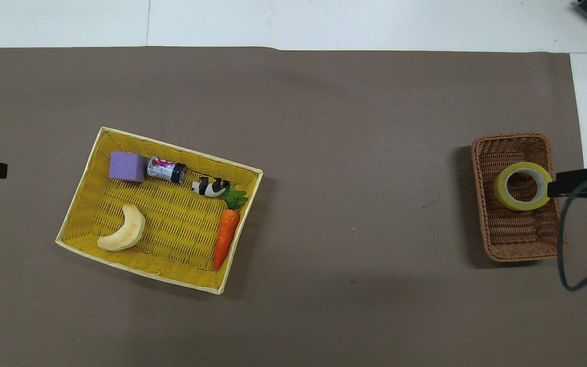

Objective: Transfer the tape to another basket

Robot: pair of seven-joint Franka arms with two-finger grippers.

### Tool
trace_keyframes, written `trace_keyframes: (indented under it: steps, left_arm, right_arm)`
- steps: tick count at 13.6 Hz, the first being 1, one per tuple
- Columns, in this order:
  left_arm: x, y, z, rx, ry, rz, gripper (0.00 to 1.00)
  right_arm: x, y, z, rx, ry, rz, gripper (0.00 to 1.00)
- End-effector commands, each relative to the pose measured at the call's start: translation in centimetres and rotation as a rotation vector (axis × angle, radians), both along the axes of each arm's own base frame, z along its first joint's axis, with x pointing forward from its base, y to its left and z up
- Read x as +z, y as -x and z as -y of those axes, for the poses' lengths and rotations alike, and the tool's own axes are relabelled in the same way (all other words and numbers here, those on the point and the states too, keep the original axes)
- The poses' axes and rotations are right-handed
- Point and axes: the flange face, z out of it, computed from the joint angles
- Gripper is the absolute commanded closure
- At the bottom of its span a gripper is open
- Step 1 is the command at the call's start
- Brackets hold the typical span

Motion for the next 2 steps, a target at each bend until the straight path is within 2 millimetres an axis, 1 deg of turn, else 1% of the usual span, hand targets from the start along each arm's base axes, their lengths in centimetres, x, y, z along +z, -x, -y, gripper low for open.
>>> trace_keyframes:
  steps: [1,2]
  left_arm:
    - [0.48,-0.02,0.00,-0.002,-0.014,-0.006,0.00]
    - [0.48,-0.02,0.00,-0.002,-0.014,-0.006,0.00]
  right_arm:
    - [-0.06,0.33,0.33,0.009,-0.011,0.007,0.00]
    - [-0.07,0.33,0.41,0.006,-0.011,0.007,0.00]
